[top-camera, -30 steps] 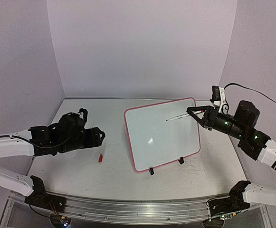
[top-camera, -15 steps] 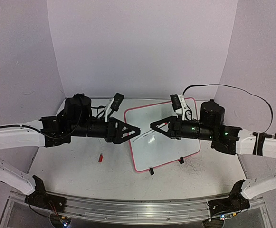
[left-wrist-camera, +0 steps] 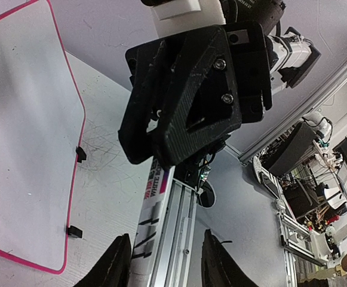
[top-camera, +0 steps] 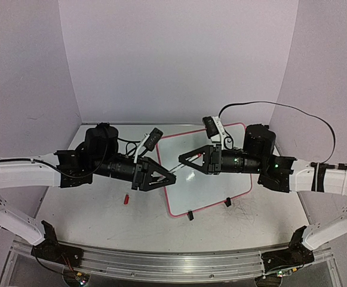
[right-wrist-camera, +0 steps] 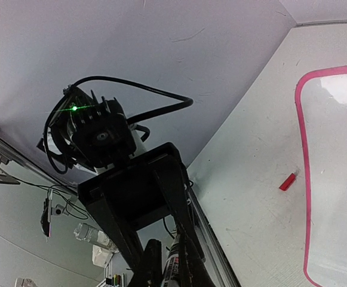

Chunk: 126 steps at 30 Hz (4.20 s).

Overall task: Write a sentence on the whiteboard
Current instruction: Pass from the right arm to the left, then pass from the left arm to the right, then pass from the right arm to the left

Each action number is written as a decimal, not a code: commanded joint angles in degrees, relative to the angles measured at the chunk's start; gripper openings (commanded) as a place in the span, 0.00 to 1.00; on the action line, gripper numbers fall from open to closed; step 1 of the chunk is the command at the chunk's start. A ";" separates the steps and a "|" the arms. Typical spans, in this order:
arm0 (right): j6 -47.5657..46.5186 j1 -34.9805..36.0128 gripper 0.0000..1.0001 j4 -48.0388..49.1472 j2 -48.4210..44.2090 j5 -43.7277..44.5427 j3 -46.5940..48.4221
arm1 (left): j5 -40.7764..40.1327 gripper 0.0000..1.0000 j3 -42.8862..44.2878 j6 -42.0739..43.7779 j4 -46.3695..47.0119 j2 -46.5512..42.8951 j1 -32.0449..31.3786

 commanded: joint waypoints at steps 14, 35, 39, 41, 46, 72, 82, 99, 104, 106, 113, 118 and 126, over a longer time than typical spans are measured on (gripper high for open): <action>-8.81 0.28 0.45 -2.33 0.88 -7.30 5.01 | -6.61 0.00 0.44 13.34 -9.13 -6.11 -0.02; -18.11 0.28 0.36 -13.33 10.05 -23.93 13.65 | 2.34 0.00 5.55 21.40 -15.87 -4.47 0.00; -18.19 0.28 0.37 -13.68 10.49 -25.01 14.31 | 3.17 0.00 5.59 21.74 -16.43 -4.23 0.01; -18.20 0.28 0.39 -13.87 10.87 -25.50 14.76 | 3.52 0.00 5.70 21.75 -16.50 -4.03 0.01; -18.60 0.28 0.37 -14.35 11.44 -25.90 15.26 | 4.29 0.00 6.04 21.68 -16.57 -3.41 0.01; -20.92 0.37 0.00 -16.26 11.77 -25.50 14.81 | 2.20 0.00 8.64 20.93 -18.72 -1.25 0.01; -24.60 -0.54 0.00 -18.94 5.54 -12.82 11.72 | -10.48 0.53 7.45 14.41 -18.33 -5.71 0.01; -23.53 -1.37 0.00 -19.89 5.02 -15.78 12.51 | 3.84 0.57 11.17 12.96 -12.97 1.24 0.01; -23.40 -1.35 0.00 -20.07 5.16 -16.40 13.07 | 3.69 0.42 11.89 12.96 -13.23 3.34 0.01; -23.44 -1.35 0.00 -20.24 5.57 -16.89 13.46 | 4.09 0.34 12.28 12.96 -13.35 4.25 -0.01; -23.15 -1.30 0.00 -20.68 5.18 -17.40 13.94 | 4.87 0.08 12.84 14.27 -14.99 5.09 0.01; -23.16 -1.32 0.10 -21.17 5.18 -17.29 13.46 | 4.83 0.00 12.71 15.49 -16.32 4.61 0.01; -24.41 -1.30 0.27 -23.18 5.79 -18.47 12.99 | 4.43 0.00 12.79 16.46 -16.87 4.18 0.00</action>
